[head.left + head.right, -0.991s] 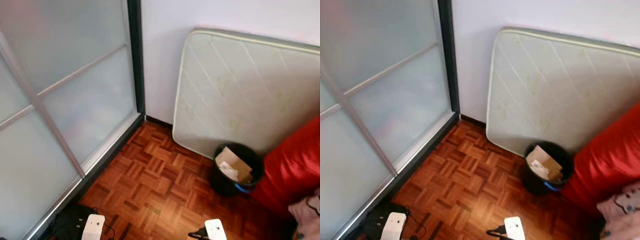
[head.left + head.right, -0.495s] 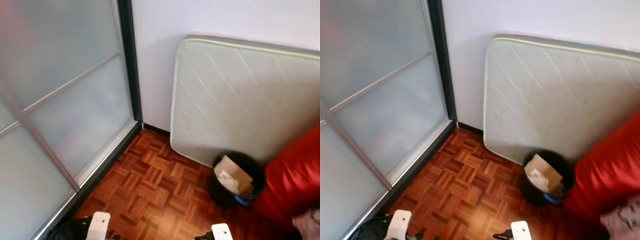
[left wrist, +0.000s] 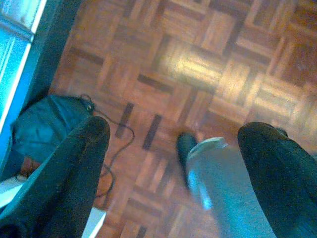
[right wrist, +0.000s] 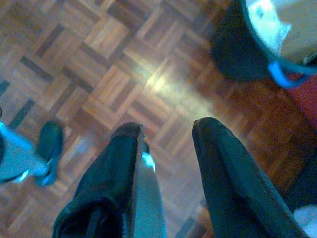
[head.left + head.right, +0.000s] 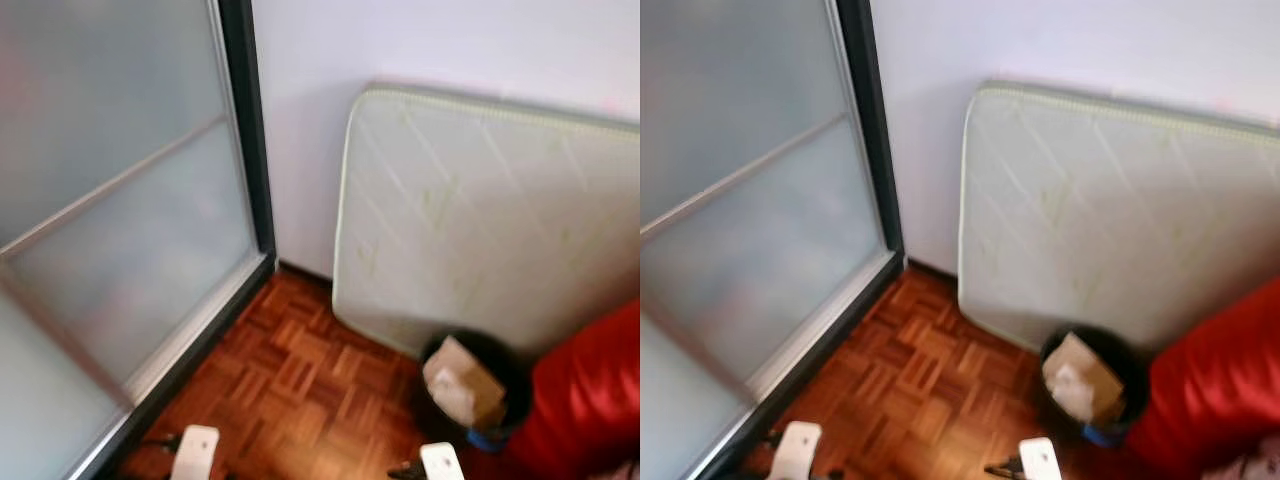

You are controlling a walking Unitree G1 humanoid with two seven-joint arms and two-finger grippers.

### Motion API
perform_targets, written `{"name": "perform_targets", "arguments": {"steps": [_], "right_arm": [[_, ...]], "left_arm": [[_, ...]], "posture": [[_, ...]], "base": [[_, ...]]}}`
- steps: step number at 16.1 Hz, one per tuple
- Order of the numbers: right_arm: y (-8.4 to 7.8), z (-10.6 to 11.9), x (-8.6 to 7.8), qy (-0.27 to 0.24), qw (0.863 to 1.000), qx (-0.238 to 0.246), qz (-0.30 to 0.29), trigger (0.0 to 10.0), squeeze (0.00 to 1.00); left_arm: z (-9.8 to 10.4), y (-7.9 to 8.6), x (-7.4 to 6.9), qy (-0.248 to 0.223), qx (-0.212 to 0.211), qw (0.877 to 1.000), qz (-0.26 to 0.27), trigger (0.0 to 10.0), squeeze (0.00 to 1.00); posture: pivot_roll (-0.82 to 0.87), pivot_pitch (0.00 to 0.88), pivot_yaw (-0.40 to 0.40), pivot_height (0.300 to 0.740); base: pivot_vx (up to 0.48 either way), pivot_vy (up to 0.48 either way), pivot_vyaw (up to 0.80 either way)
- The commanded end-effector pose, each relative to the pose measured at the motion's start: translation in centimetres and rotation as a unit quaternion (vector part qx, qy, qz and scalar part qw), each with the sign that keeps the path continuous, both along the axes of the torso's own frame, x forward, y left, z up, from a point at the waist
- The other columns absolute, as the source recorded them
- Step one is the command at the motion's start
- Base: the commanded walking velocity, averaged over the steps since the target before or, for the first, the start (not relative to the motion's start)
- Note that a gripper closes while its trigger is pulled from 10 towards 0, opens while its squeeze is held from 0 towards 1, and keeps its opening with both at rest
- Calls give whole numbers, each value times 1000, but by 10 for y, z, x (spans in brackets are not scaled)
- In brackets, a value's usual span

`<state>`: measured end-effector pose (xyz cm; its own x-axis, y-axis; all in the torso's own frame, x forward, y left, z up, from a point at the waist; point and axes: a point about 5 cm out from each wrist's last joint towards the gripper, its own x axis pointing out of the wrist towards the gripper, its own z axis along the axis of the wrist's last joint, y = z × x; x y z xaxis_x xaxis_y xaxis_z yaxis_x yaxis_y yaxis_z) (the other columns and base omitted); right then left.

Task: Clean up the room

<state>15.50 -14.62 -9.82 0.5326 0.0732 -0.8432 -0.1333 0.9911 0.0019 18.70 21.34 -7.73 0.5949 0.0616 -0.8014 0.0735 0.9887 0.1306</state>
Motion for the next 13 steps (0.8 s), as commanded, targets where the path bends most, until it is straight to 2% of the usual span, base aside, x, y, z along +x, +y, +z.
{"name": "perform_targets", "arguments": {"steps": [1, 4, 7, 13], "right_arm": [[10, 1, 2, -5, 1000, 10, 8, 10000, 0], [7, 1, 3, -6, 1000, 9, 16, 10000, 0], [6, 1, 3, -6, 1000, 9, 16, 10000, 0], [3, 1, 3, -5, 1000, 12, 6, 10000, 0]], "left_arm": [[-1, 8, -6, 13, 12, 1000, 1, 10000, 0], [-1, 8, -6, 13, 12, 1000, 1, 10000, 0], [-2, 8, -6, 13, 11, 1000, 1, 10000, 0], [-1, 8, -6, 13, 11, 1000, 1, 10000, 0]], "posture": [[28, 50, -39, 740], [28, 50, -38, 740], [28, 50, -39, 740], [28, 51, -39, 740]], "base": [[364, 0, 0], [366, 0, 148], [368, 0, 800], [369, 0, 0]]}}
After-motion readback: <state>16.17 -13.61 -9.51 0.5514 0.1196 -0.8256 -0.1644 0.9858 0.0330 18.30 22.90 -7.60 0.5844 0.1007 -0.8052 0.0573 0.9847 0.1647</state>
